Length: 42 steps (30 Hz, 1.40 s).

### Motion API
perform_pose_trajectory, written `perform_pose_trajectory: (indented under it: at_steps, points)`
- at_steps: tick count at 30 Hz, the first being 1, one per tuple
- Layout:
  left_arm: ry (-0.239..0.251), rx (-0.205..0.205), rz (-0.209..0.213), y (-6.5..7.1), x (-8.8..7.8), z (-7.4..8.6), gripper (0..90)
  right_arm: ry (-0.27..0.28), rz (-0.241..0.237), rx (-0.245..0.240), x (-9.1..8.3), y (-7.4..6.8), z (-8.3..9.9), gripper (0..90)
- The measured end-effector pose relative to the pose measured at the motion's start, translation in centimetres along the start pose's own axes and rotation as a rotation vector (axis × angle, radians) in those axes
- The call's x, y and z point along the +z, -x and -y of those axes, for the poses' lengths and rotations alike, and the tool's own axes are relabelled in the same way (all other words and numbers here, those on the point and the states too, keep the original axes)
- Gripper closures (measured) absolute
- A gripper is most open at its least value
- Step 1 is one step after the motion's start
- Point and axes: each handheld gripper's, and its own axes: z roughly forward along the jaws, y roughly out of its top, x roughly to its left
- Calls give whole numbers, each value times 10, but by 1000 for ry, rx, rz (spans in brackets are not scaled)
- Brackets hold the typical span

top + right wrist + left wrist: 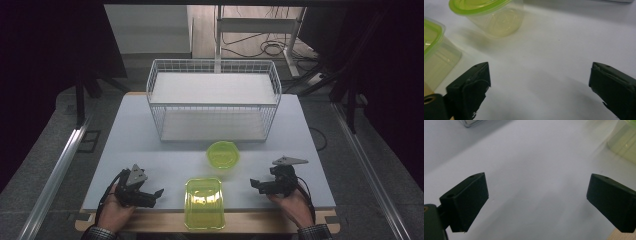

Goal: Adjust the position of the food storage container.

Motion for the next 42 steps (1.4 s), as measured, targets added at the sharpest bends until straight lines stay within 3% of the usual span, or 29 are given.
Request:
perform_pose_trajectory:
  at_steps: [3, 13, 17, 26, 34, 42]
  points:
    - [13, -10, 8, -1, 0, 1, 36, 0, 4, -12, -1, -1, 0, 92]
    - [11, 11, 17, 2, 2, -1, 36, 15, 1, -22, -4, -1, -2, 206]
    - [14, 11, 12, 2, 2, -2, 37, 15, -7, -40, -7, -4, -3, 296]
    - [30, 23, -6, 2, 3, -1, 34, 10, -74, -88, -13, -10, -13, 617]
    - [35, 27, -6, 3, 4, -2, 33, -2, -113, -171, -12, -21, -33, 864]
    - [32, 22, -1, 3, 4, -3, 32, 13, -123, -214, -2, -33, -58, 892]
